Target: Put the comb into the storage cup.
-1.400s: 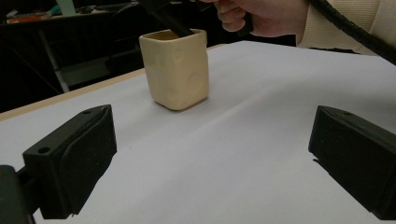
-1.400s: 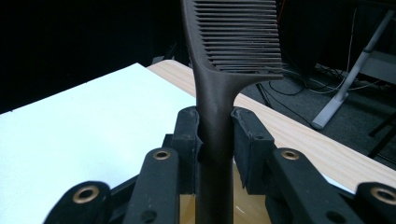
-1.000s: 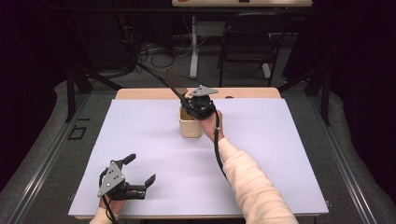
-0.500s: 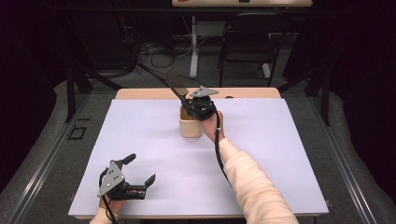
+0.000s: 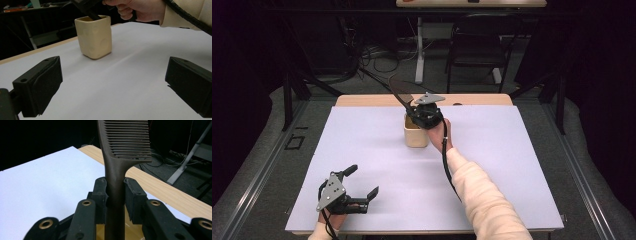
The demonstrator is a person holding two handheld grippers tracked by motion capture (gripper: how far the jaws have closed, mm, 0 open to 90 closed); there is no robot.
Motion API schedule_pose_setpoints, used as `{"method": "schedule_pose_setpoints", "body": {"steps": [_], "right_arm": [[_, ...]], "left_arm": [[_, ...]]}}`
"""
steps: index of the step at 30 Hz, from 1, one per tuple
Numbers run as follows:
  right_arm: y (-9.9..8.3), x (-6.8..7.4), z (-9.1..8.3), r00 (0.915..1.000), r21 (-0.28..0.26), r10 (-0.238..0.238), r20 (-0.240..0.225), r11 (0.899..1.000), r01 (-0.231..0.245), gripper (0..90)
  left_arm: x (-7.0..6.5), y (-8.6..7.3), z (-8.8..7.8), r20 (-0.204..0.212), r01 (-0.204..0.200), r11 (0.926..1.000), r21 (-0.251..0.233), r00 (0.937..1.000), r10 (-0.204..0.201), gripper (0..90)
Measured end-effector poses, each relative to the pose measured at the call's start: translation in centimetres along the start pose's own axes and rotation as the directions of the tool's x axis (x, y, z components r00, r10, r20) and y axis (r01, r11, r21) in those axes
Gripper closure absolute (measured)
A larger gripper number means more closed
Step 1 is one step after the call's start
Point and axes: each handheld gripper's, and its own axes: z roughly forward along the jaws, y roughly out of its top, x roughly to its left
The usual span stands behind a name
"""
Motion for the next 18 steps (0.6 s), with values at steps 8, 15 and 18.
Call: {"method": "schedule_pose_setpoints", "body": {"steps": [8, 15, 18], "right_arm": [[-0.07, 0.02, 0.11, 1.0000, 0.009, 0.001, 0.000, 1.000, -0.001, 72.0], [-0.30, 0.10, 0.34, 1.0000, 0.027, 0.002, -0.001, 1.000, -0.002, 72.0], [-0.37, 0.10, 0.38, 1.0000, 0.035, 0.000, -0.002, 0.999, 0.000, 72.0]], "left_arm": [[-0.02, 0.01, -0.01, -0.001, -0.001, 1.0000, -0.001, 1.0000, 0.001, 1.0], [-0.01, 0.01, -0.01, 0.000, 0.000, 1.0000, -0.001, 1.0000, 0.000, 1.1], [-0.01, 0.01, -0.01, -0.001, -0.001, 1.0000, -0.001, 1.0000, 0.001, 1.1]]}}
